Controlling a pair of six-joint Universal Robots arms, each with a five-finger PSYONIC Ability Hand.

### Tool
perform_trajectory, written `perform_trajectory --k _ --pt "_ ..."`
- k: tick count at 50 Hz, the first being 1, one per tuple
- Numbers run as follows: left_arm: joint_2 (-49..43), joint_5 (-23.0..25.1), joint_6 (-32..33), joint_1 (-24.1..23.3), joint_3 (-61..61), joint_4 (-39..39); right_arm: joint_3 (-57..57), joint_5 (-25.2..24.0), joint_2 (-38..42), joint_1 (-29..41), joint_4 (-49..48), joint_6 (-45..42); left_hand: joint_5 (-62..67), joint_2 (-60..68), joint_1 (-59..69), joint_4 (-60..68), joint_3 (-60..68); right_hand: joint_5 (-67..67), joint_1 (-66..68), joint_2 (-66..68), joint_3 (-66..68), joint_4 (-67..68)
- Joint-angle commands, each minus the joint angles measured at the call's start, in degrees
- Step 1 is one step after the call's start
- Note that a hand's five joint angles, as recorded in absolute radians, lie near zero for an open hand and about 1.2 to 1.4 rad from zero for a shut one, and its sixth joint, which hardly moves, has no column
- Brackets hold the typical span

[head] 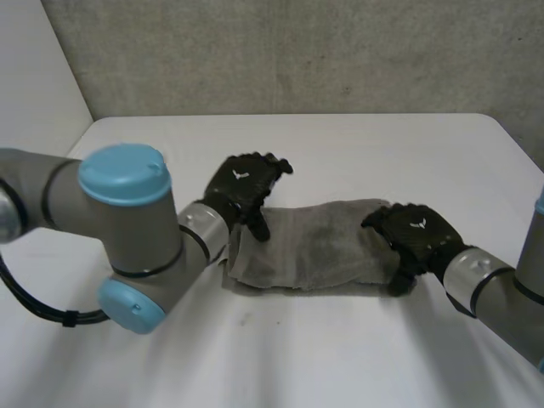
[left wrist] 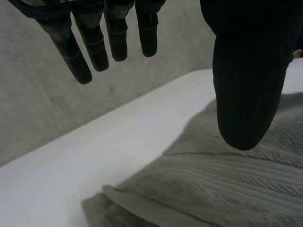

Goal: Fold the towel.

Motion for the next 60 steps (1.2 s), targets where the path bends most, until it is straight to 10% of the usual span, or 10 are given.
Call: perform_trajectory --k 1,7,17,25,39,41,43,60 --pt "-5.04 -1.13 0.99 -0.44 -0.28 0.24 4.05 0.33 1.54 -2.55 -4.88 -2.13 4.24 4.23 4.29 4.27 4.29 8.26 9.63 8.44 9.81 8.74" --pt "-7.16 -7.36 6.6 -0.18 -1.85 -0.47 4.93 3.92 2.6 -3.61 -9.18 -6.61 3.74 3.73 3.79 3.78 3.79 65.99 67.36 66.17 67.53 66.47" --pt "-1.39 -10.19 8.11 -0.79 -8.09 -0.99 -3.07 8.5 1.72 0.0 -9.98 -8.9 2.73 2.72 2.78 2.76 2.78 66.07 67.43 66.24 67.61 66.55" --pt "9.51 -14.83 7.23 0.78 -12.84 -1.52 -14.23 10.79 2.51 16.26 -9.45 -9.34 2.23 2.22 2.28 2.26 2.28 66.07 67.43 66.24 67.61 66.55" --pt "21.4 -15.29 6.62 9.58 -19.7 -1.26 -22.58 10.34 19.99 33.04 -2.08 -15.13 0.54 0.53 0.59 0.58 0.59 66.07 67.43 66.24 67.61 66.55" --pt "21.31 -13.19 4.52 9.66 -18.83 -1.0 -22.76 10.96 19.82 32.95 -1.46 -15.41 0.54 0.53 0.59 0.58 0.59 55.87 57.23 56.04 57.41 56.35" --pt "20.71 -11.87 3.03 9.58 -17.95 -0.91 -22.32 12.45 16.86 32.78 -1.28 -14.01 1.04 1.03 1.09 1.08 1.09 2.62 3.99 2.79 4.16 3.1" --pt "0.5 -2.37 -13.16 0.53 2.61 -6.44 -15.29 10.08 -2.15 13.8 3.38 12.98 1.04 1.03 1.1 1.08 1.1 -3.93 -2.57 -3.76 -2.39 -3.45"
